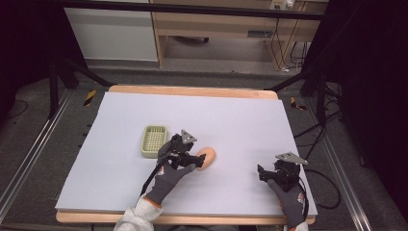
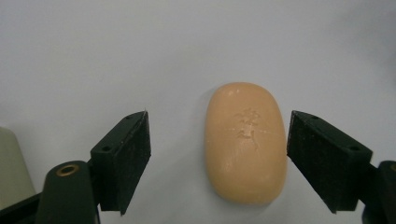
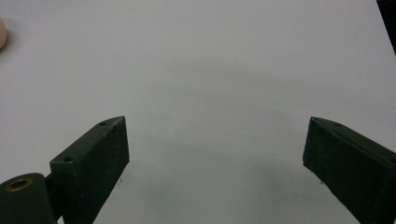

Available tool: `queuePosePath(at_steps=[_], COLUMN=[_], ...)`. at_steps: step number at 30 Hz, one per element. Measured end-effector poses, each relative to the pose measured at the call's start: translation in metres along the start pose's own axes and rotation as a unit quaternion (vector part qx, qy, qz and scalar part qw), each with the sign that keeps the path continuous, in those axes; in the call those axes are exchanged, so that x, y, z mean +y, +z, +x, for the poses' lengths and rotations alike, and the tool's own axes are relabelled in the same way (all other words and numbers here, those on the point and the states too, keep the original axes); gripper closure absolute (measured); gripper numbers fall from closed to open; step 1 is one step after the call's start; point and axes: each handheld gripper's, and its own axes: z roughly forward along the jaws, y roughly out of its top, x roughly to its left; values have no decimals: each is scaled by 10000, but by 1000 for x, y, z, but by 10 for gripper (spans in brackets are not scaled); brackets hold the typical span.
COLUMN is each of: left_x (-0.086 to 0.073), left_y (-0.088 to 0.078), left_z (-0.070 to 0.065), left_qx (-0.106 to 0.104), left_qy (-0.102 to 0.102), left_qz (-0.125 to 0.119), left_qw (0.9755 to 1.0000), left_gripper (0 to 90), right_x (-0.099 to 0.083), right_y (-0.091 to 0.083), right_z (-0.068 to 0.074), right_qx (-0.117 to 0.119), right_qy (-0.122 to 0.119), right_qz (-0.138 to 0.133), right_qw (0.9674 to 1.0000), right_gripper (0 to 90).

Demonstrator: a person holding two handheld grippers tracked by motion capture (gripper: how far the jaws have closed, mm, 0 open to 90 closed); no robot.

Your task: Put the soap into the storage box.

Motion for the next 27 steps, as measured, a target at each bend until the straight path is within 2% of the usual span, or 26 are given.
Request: queuePosePath(at_steps=[7,13,19,27], left_x=[0,1,-1,-3], left_y=[12,19,28,36], left_z=[-6,-9,-15,-13], left_qx=[6,-59,-68,-78], left_qy=[117,89,173,144], left_qz=[171,189,308,405], left_qw=[9998,9998,9994,9990], left_gripper=[207,207,204,203], right_x=[1,1,1,1], right_y=[0,-1,-3,-1], right_z=[1,1,2,3], right_qx=[-2,-4,-31,-35], right_qy=[-16,-29,-77,-87], right_qz=[-10,-24,-62,-11], right_qw=[10000,10000,9999,10000], right_gripper=[74,74,74,74])
